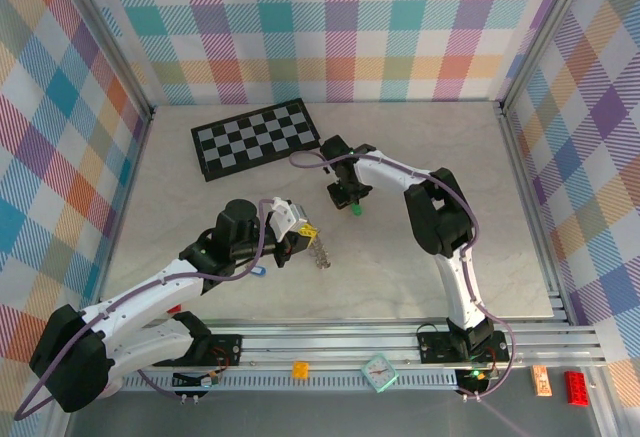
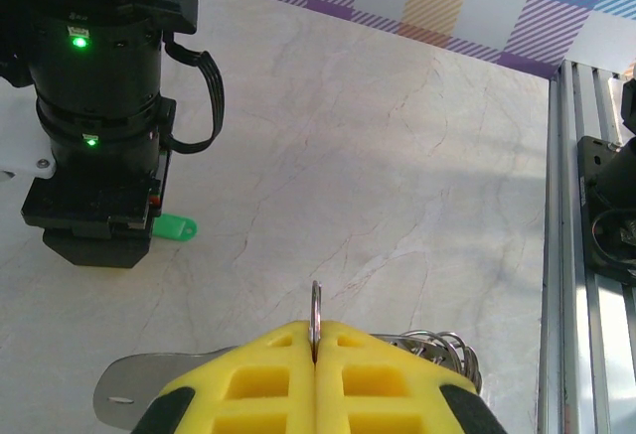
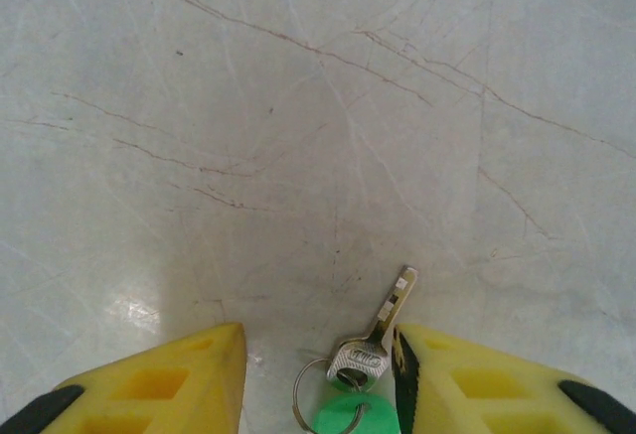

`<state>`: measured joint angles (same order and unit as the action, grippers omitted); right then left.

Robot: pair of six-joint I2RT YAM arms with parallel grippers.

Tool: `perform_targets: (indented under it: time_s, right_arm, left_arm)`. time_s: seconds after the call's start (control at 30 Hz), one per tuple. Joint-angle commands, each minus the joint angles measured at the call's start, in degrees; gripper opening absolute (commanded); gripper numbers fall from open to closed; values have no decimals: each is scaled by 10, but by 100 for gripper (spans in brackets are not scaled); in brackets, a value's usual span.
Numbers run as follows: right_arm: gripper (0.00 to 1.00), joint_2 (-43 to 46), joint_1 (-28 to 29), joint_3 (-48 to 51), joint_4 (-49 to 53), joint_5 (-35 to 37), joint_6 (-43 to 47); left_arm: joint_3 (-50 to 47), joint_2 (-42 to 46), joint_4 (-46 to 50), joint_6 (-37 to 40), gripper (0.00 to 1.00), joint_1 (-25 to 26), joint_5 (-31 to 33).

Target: Put the keys on the keyring

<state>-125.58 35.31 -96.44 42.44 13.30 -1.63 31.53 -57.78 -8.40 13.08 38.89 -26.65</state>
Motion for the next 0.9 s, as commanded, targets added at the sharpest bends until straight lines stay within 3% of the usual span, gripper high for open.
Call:
perform_targets:
  time_s: [0.0, 0.6, 0.87]
  right_arm:
    - [38, 12, -2, 18, 24, 31, 0]
    - [25, 30, -3, 29, 39, 63, 1]
    - [9, 39, -3, 38, 37, 59, 0]
  left_arm:
    - [-2, 12, -6, 5, 0, 8, -6]
    - [-2, 11, -6, 10, 0, 8, -6]
    - [-2, 11, -6, 10, 0, 8, -4]
